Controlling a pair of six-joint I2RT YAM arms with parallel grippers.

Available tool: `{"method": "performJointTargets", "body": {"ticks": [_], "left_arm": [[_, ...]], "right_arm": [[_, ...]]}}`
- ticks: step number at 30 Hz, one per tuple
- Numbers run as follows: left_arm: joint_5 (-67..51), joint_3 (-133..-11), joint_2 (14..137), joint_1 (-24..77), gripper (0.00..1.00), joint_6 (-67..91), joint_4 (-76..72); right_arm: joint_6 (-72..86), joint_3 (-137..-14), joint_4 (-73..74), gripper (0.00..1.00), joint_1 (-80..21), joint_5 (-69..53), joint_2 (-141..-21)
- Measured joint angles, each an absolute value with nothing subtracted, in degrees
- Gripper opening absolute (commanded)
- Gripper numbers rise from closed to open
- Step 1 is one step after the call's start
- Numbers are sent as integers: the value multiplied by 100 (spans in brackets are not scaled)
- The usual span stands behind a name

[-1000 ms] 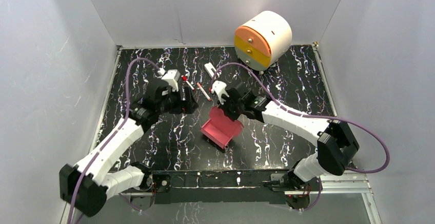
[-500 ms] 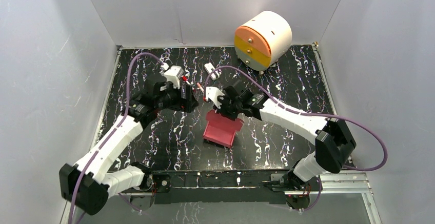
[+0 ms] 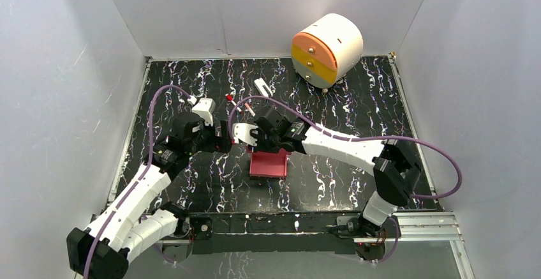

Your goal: Fold the paper box

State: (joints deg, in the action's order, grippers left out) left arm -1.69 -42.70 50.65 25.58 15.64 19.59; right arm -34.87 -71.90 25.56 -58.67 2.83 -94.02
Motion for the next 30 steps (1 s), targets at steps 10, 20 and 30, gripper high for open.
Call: {"method": "performJointTargets", "body": {"ticks": [10, 20, 30], "left_arm": [[-650, -4270, 5321, 2558, 89, 1417, 1922], [-1450, -4517, 6184, 2558, 86, 1157, 1844], [-1918, -4928, 7002, 2582, 78, 937, 1863]], "right_arm": [[-3221, -6834, 2097, 77, -5848, 731, -8722], [-2108, -5695, 1909, 79, -5452, 906, -7061], [-1459, -4657, 1695, 63, -5315, 1153, -7015]]}}
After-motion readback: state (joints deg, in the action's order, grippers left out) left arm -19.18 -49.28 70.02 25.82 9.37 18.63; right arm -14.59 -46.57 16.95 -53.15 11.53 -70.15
